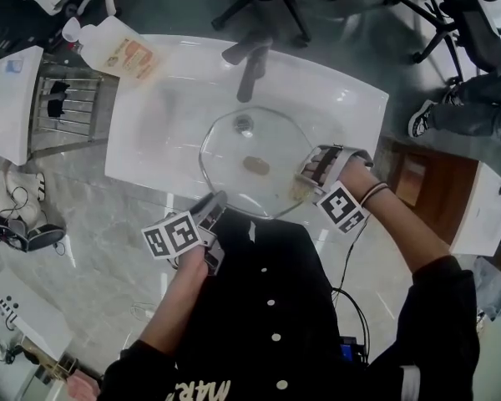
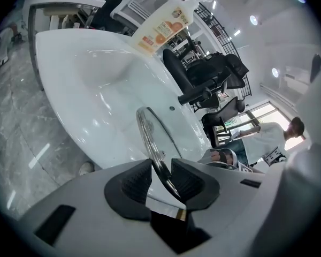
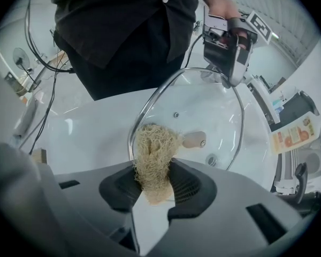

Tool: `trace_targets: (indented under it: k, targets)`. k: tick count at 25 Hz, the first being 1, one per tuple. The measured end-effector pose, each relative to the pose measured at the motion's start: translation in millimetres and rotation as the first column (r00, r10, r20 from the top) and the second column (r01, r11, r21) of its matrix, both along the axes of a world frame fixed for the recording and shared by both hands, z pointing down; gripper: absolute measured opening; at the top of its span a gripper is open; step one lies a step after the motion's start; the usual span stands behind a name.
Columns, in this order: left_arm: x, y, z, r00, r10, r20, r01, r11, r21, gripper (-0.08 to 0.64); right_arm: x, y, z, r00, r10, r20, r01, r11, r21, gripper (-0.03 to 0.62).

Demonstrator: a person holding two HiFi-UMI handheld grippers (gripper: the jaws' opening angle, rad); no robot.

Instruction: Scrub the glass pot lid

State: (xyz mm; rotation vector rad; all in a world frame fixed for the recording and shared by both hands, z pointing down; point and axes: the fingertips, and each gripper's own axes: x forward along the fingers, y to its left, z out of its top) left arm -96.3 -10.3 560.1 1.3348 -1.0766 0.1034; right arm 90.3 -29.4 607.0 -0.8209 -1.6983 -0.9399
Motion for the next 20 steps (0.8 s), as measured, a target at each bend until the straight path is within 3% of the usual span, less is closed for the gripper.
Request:
trace_targets:
  k: [2, 5, 9, 13, 16, 20]
  targets:
    - [0.1, -0.7, -1.0, 1.000, 0.006, -0.001, -0.006, 1.000, 0.004, 0.133, -2.7, -0.8, 0.0, 1.000, 0.002, 0.003, -0.002, 1.000, -0.003, 0.140]
    - [0.1, -1.1, -0.2, 1.000, 0.021, -0.015, -0.021, 1.000, 0.014, 0.137, -26.4, -6.7, -5.5, 0.990, 0.093, 0.104, -0.091, 0.996, -0.022, 0.141]
    - [1.6, -1.4, -0.9, 0.998, 0.029, -0.058, -0.027, 0.999, 0.037, 0.135, -78.9, -11.3, -8.2, 0.955, 0.189, 0.231, -0.190, 0.982, -0.017, 0.143]
    - [0.9, -1.5, -0.7, 0.995, 0.013, -0.099, -0.007, 0.999, 0.054, 0.130, -134.2, -14.8, -7.5, 0.926, 0.240, 0.291, -0.244, 0.969, -0.022, 0.143]
    - [0.2, -1.4, -0.3, 0.991, 0.000, -0.133, 0.010, 0.998, 0.068, 0.129, -169.7, -25.9, -12.8, 0.885, 0.292, 0.362, -0.304, 0.952, -0.025, 0.143]
    - [1.5, -1.6, -0.8, 0.984, -0.015, -0.179, 0.029, 0.997, 0.076, 0.126, -198.7, -31.3, -19.0, 0.850, 0.320, 0.418, -0.338, 0.940, -0.033, 0.143]
